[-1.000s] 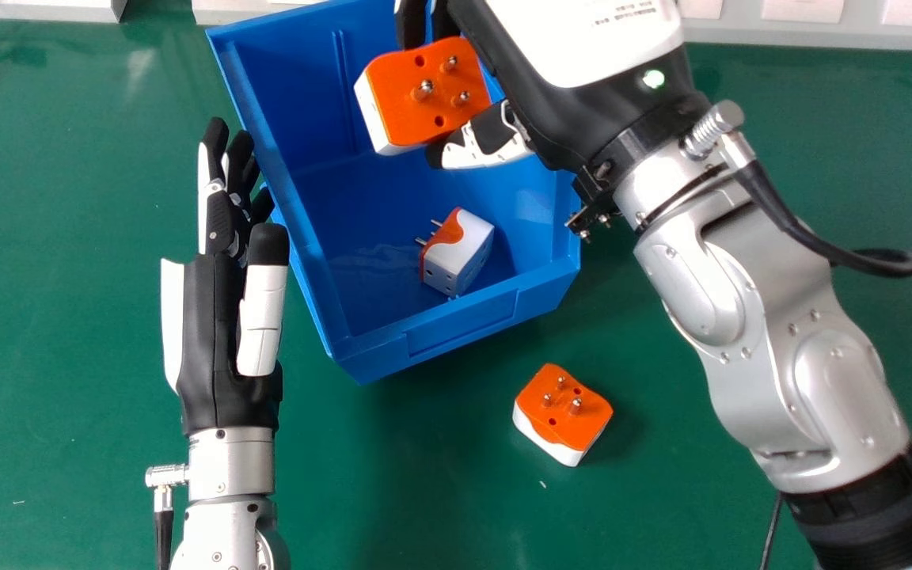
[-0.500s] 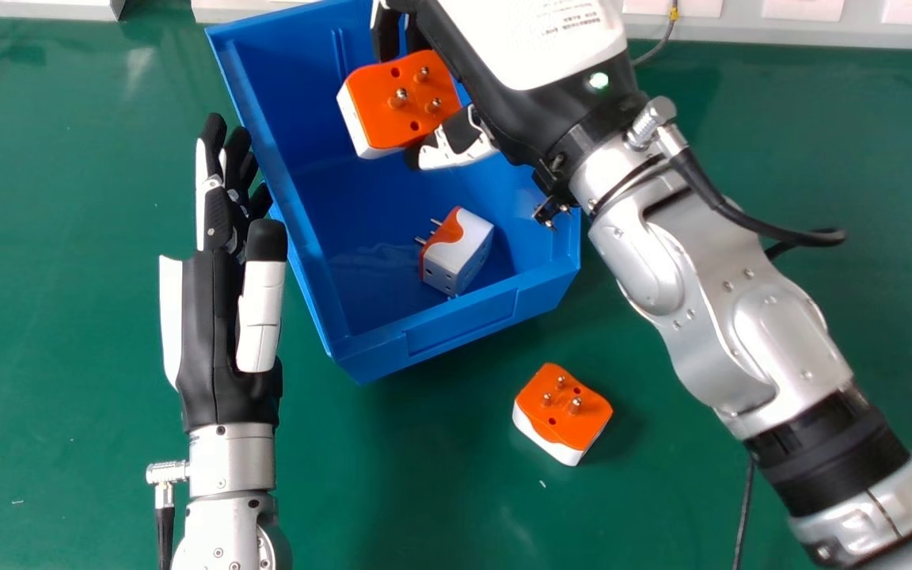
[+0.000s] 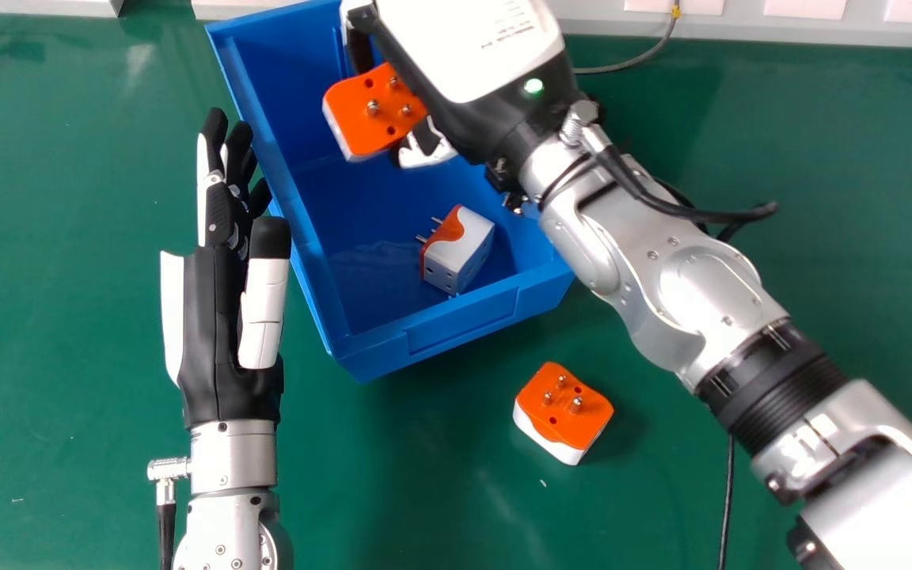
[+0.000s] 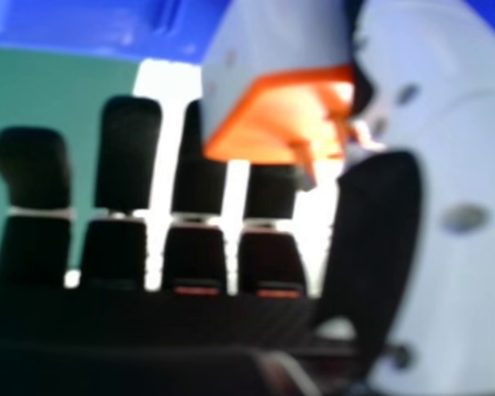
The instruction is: Pick all objects and put in blue box
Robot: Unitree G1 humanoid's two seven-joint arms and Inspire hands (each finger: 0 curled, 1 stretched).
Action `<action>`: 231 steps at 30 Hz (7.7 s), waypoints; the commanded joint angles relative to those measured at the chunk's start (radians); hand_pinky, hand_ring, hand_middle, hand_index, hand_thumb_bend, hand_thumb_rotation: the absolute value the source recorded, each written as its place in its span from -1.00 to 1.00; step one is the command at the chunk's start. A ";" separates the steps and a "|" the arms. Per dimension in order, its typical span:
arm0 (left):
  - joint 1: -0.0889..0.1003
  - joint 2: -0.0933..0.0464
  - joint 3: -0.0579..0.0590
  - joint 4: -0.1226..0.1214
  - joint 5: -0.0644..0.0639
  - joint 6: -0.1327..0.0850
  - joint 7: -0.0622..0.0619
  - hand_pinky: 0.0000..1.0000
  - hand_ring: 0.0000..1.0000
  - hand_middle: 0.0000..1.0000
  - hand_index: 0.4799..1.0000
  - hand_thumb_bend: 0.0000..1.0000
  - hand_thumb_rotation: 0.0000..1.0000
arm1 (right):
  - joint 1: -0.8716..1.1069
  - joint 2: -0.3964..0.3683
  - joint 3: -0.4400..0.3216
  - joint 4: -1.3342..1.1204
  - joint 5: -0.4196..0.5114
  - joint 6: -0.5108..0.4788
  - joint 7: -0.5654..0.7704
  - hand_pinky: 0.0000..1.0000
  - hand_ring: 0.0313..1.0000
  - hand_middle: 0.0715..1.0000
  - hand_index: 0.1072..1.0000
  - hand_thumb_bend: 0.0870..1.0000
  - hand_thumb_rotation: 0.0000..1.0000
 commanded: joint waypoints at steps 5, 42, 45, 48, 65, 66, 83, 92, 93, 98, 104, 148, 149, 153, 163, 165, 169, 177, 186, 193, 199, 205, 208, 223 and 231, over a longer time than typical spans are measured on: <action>-0.008 -0.008 -0.005 -0.003 0.003 -0.026 -0.001 0.89 0.95 0.95 0.92 0.84 0.85 | -0.081 0.014 0.034 0.085 0.012 -0.040 -0.050 -0.80 -0.70 -0.14 -0.16 -0.03 -1.00; -0.013 0.000 -0.003 0.019 0.019 -0.038 0.012 0.89 0.95 0.95 0.93 0.83 0.85 | -0.249 0.148 0.246 0.602 0.003 -0.078 -0.223 -0.55 -0.43 -0.25 -0.13 -0.03 -1.00; -0.012 0.000 -0.004 0.015 0.021 -0.037 0.014 0.89 0.95 0.95 0.93 0.83 0.86 | -0.248 0.153 0.243 0.610 0.015 -0.088 -0.225 -0.51 -0.38 -0.23 -0.13 -0.03 -1.00; -0.014 -0.001 -0.004 0.017 0.017 -0.039 0.013 0.89 0.95 0.95 0.94 0.83 0.86 | -0.249 0.152 0.262 0.617 0.000 -0.089 -0.242 -0.46 -0.32 -0.18 -0.14 -0.03 -1.00; -0.014 -0.001 -0.003 0.027 0.031 -0.051 0.025 0.89 0.95 0.95 0.93 0.83 0.86 | -0.245 0.170 0.297 0.644 -0.008 -0.105 -0.290 -0.44 -0.27 -0.10 -0.10 -0.05 -1.00; -0.014 -0.001 -0.003 0.027 0.032 -0.052 0.027 0.89 0.95 0.95 0.93 0.83 0.86 | -0.246 0.169 0.301 0.645 -0.009 -0.107 -0.292 -0.44 -0.27 -0.10 -0.10 -0.05 -1.00; -0.016 0.000 -0.007 0.027 0.037 -0.050 0.034 0.88 0.95 0.95 0.93 0.84 0.87 | -0.275 0.192 0.365 0.634 -0.027 -0.028 0.018 -0.08 0.13 0.28 0.29 0.41 -0.66; -0.018 -0.001 -0.005 0.033 0.032 -0.053 0.033 0.87 0.95 0.95 0.93 0.84 0.88 | -0.273 0.164 0.371 0.602 -0.041 0.003 0.061 0.83 0.88 0.90 0.90 0.92 0.13; -0.018 -0.001 -0.004 0.033 0.031 -0.052 0.033 0.87 0.95 0.95 0.92 0.84 0.88 | -0.272 0.163 0.370 0.601 -0.041 0.009 0.058 0.89 0.92 0.94 0.94 0.95 0.21; -0.022 0.000 -0.003 0.042 0.036 -0.056 0.036 0.87 0.94 0.95 0.92 0.83 0.88 | -0.266 0.161 0.361 0.602 -0.029 0.037 0.056 0.96 0.98 0.98 0.98 0.99 0.31; -0.026 -0.002 -0.004 0.044 0.031 -0.057 0.034 0.88 0.94 0.94 0.91 0.83 0.87 | -0.267 0.158 0.338 0.586 -0.010 0.077 0.069 1.00 1.00 1.00 1.00 1.00 0.37; 0.031 -0.006 -0.010 -0.020 0.015 -0.037 -0.004 0.88 0.93 0.94 0.91 0.85 0.85 | 1.137 -0.135 -0.166 -1.083 0.041 0.164 -0.064 0.54 0.71 0.82 0.92 1.00 0.30; 0.031 -0.006 -0.011 -0.020 0.016 -0.036 -0.003 0.88 0.93 0.94 0.91 0.85 0.85 | 1.158 -0.141 -0.169 -1.125 0.031 0.183 0.004 0.50 0.67 0.79 0.90 1.00 0.30; 0.029 -0.008 -0.012 -0.014 0.016 -0.041 -0.004 0.87 0.93 0.94 0.90 0.85 0.85 | 1.203 -0.157 -0.180 -1.262 -0.010 0.251 0.285 0.39 0.58 0.71 0.86 1.00 0.27; 0.043 -0.011 -0.013 -0.045 0.012 -0.025 -0.010 0.88 0.93 0.93 0.89 0.86 0.84 | 1.158 -0.107 -0.172 -1.384 -0.253 0.368 0.880 0.31 0.49 0.60 0.72 0.98 0.21; 0.045 -0.011 -0.013 -0.047 0.012 -0.024 -0.009 0.88 0.93 0.93 0.89 0.86 0.84 | 1.142 -0.089 -0.171 -1.391 -0.299 0.366 0.966 0.28 0.46 0.58 0.70 0.98 0.22; 0.049 -0.012 -0.014 -0.049 0.009 -0.020 -0.012 0.87 0.93 0.93 0.89 0.87 0.85 | 1.123 -0.062 -0.177 -1.392 -0.343 0.349 1.066 0.16 0.34 0.48 0.57 0.95 0.20; 0.049 -0.009 -0.012 -0.046 0.007 -0.018 -0.018 0.87 0.93 0.93 0.88 0.86 0.85 | 1.122 0.024 -0.183 -1.371 -0.410 0.352 1.099 0.10 0.27 0.38 0.45 0.88 0.12; 0.046 -0.009 -0.012 -0.039 0.004 -0.021 -0.021 0.88 0.93 0.93 0.88 0.86 0.84 | 1.120 0.155 -0.166 -1.236 -0.486 0.400 0.960 -0.16 0.03 0.22 0.41 0.83 -0.17; 0.050 -0.011 -0.012 -0.059 0.004 -0.009 -0.020 0.88 0.93 0.93 0.89 0.86 0.84 | 1.071 0.185 -0.169 -1.164 -0.505 0.427 0.911 -0.18 0.00 0.21 0.40 0.80 -0.19; 0.048 -0.010 -0.011 -0.049 0.006 -0.016 -0.020 0.87 0.93 0.93 0.88 0.85 0.85 | 1.022 0.191 -0.157 -1.116 -0.548 0.443 0.911 -0.18 -0.01 0.21 0.38 0.82 -0.16; 0.049 -0.011 -0.011 -0.052 0.001 -0.013 -0.024 0.88 0.93 0.93 0.88 0.86 0.85 | 0.977 0.194 -0.156 -1.045 -0.568 0.459 0.906 -0.08 0.09 0.27 0.46 0.85 -0.15; 0.050 -0.013 -0.011 -0.059 0.002 -0.010 -0.022 0.88 0.93 0.93 0.88 0.85 0.85 | 0.952 0.190 -0.152 -0.999 -0.585 0.468 0.883 -0.05 0.12 0.29 0.48 0.85 -0.15; 0.044 -0.012 -0.009 -0.049 -0.003 -0.019 -0.026 0.88 0.93 0.93 0.88 0.85 0.83 | 0.862 0.173 -0.141 -0.754 -0.491 0.521 0.756 -0.20 -0.02 0.23 0.43 0.97 -0.19; 0.046 -0.013 -0.009 -0.054 -0.002 -0.017 -0.023 0.87 0.93 0.93 0.89 0.85 0.83 | 0.819 0.149 -0.101 -0.670 -0.458 0.549 0.747 -0.24 -0.04 0.22 0.46 0.99 -0.19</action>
